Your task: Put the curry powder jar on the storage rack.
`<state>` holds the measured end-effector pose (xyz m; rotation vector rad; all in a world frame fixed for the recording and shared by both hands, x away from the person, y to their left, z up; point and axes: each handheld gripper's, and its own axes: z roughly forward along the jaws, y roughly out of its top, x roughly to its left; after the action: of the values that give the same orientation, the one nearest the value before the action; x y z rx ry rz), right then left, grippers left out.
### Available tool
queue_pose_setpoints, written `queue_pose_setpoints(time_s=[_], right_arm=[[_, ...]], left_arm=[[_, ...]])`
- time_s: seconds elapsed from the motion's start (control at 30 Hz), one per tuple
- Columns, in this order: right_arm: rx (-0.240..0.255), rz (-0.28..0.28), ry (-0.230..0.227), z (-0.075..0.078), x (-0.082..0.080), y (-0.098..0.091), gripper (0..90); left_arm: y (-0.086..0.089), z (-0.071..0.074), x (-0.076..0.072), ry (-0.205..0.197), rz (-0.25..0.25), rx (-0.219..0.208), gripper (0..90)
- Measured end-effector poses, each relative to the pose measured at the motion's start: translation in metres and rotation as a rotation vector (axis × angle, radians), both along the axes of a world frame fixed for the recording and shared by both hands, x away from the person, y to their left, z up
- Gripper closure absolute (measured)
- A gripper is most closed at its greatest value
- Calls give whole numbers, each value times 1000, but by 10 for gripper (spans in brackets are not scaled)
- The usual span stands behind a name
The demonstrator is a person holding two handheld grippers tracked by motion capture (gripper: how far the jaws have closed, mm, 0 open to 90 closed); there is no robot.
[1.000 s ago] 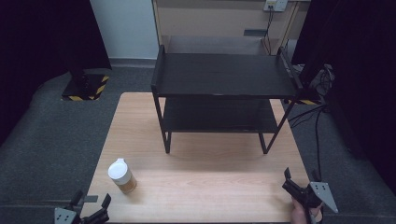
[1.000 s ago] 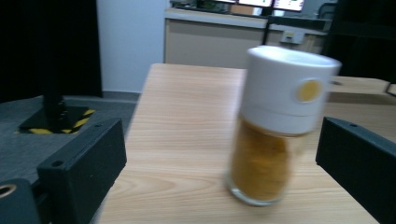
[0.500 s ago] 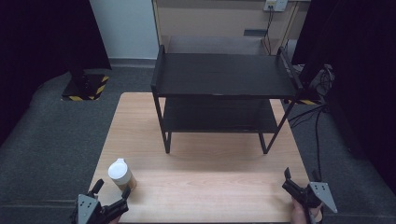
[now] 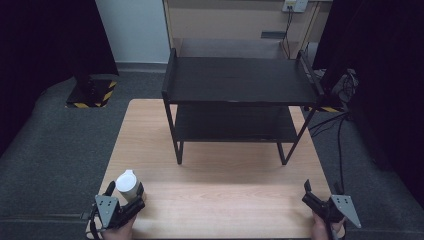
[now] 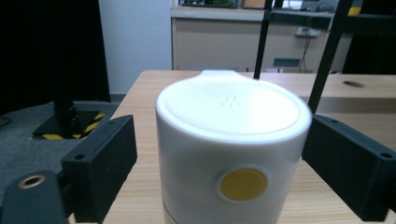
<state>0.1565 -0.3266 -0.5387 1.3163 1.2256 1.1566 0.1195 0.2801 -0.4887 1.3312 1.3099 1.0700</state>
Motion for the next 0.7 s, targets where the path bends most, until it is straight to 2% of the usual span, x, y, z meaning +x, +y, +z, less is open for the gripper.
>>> queue_pose_setpoints(time_s=[0.1, 0.13, 0.23, 0.33, 0.53, 0.7], right_arm=[[0, 1, 3, 0, 0, 0, 6], [1, 1, 4, 1, 0, 0, 6], [0, 3, 6, 1, 1, 0, 6], [-2, 3, 7, 1, 1, 0, 6], [-1, 4, 4, 1, 1, 0, 6], [-4, 5, 6, 1, 1, 0, 6]], left_arm=[[-3, 1, 1, 22, 18, -9, 131], [-4, 1, 1, 26, 33, -25, 144], [-3, 0, 0, 19, 28, -31, 195], [-4, -3, -1, 2, 12, -12, 283], [-3, -6, -2, -9, 4, -2, 297], [-7, -1, -4, 4, 21, -25, 297]])
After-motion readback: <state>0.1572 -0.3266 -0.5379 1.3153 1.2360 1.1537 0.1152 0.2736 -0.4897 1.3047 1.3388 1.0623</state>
